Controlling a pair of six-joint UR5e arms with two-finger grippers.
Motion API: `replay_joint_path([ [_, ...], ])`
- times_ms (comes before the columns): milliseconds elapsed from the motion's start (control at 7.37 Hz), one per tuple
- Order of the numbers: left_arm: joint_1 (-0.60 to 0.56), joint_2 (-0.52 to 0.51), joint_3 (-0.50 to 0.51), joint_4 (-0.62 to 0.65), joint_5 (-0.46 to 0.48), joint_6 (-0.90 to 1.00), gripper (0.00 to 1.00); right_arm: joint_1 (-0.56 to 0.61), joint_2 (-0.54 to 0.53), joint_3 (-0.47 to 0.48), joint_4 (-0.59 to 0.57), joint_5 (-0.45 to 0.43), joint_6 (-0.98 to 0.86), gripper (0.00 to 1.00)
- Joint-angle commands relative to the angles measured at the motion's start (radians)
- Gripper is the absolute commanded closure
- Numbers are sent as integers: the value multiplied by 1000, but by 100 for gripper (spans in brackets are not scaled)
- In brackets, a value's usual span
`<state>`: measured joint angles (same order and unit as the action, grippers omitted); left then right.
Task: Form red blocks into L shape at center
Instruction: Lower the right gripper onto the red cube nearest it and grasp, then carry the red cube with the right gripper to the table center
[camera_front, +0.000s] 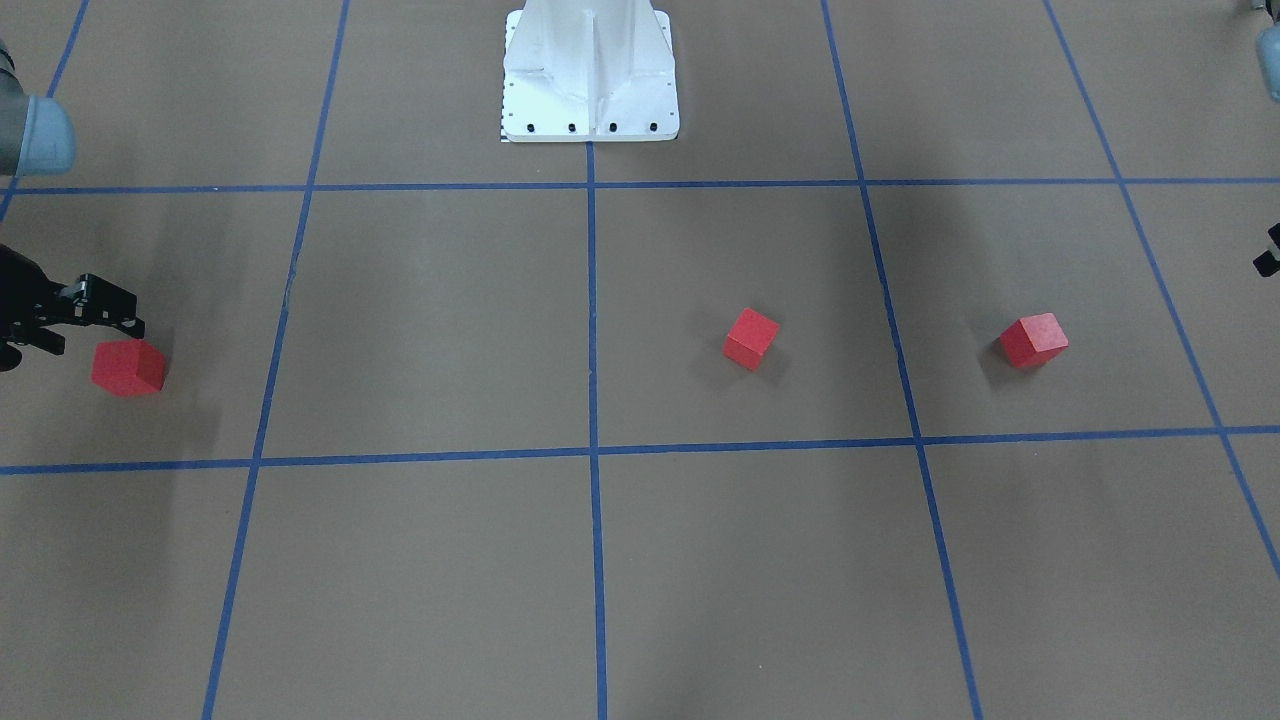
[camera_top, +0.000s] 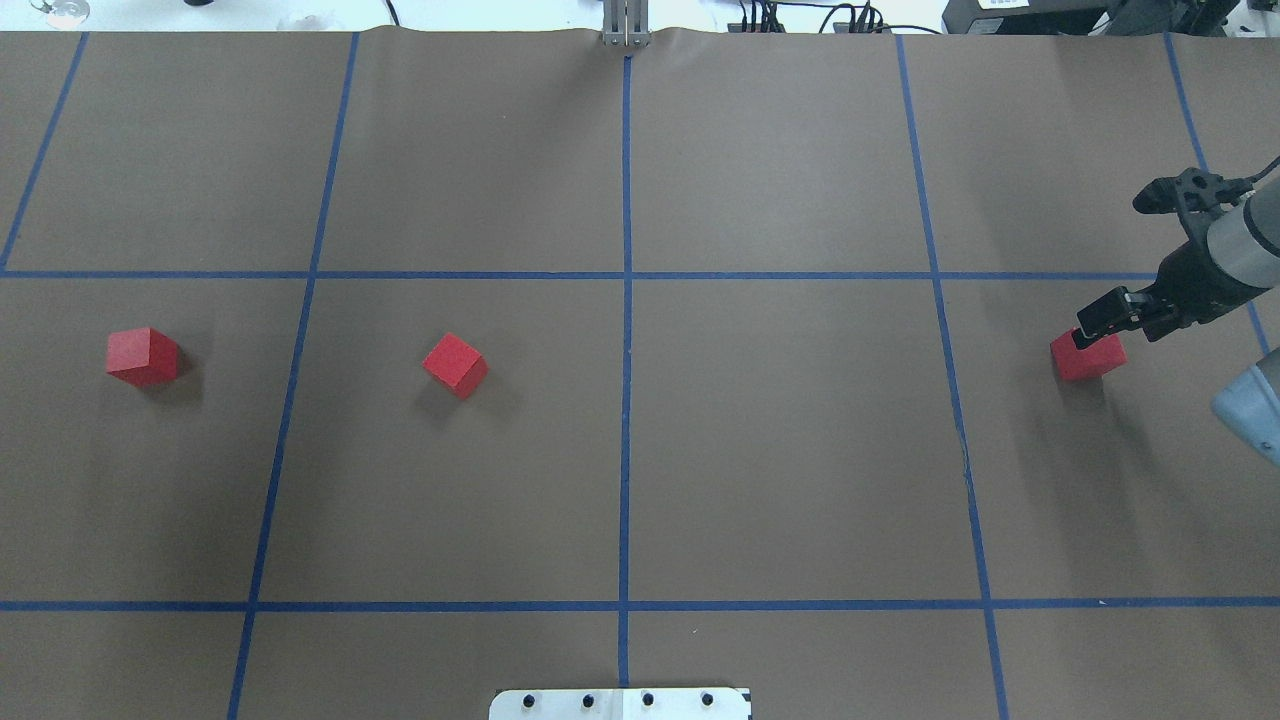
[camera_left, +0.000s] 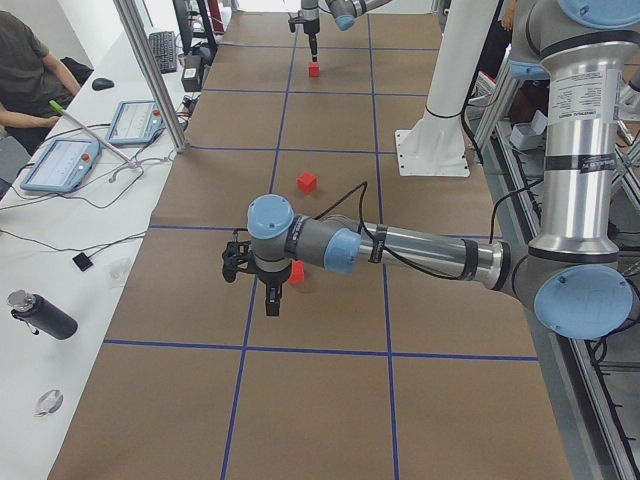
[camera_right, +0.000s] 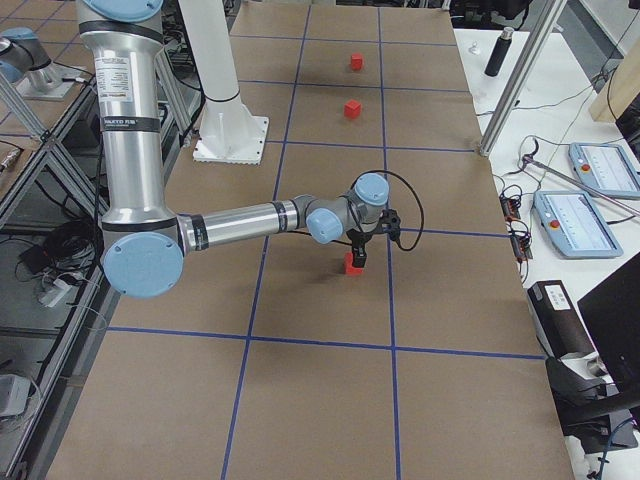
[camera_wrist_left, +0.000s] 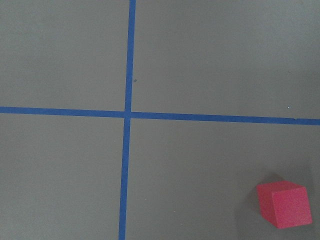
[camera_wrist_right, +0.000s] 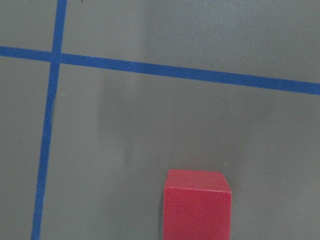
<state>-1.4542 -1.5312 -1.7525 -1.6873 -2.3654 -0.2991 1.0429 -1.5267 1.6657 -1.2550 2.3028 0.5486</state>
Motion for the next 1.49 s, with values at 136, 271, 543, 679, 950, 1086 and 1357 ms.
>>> replay_joint_path([
  [136, 0, 0, 1, 0, 0, 1, 0, -27, 28, -88, 28, -40, -3, 2],
  [271, 0, 0, 1, 0, -2, 0, 0, -27, 31, -110, 35, -39, -10, 13],
  [543, 0, 0, 1, 0, 0, 1, 0, -31, 43, -110, 34, -31, -10, 100],
  [679, 0, 6, 1, -2, -2, 0, 0, -31, 48, -106, 34, -28, -4, 100],
  [950, 0, 6, 1, -2, -3, 0, 0, -27, 72, -54, 23, 24, 2, 100],
  [1086, 0, 6, -1, -2, -8, 0, 0, -27, 95, -8, 22, 35, 26, 100],
  [1357, 2, 6, 1, -2, -9, 3, 0, -114, 196, 54, 23, 8, 350, 100],
])
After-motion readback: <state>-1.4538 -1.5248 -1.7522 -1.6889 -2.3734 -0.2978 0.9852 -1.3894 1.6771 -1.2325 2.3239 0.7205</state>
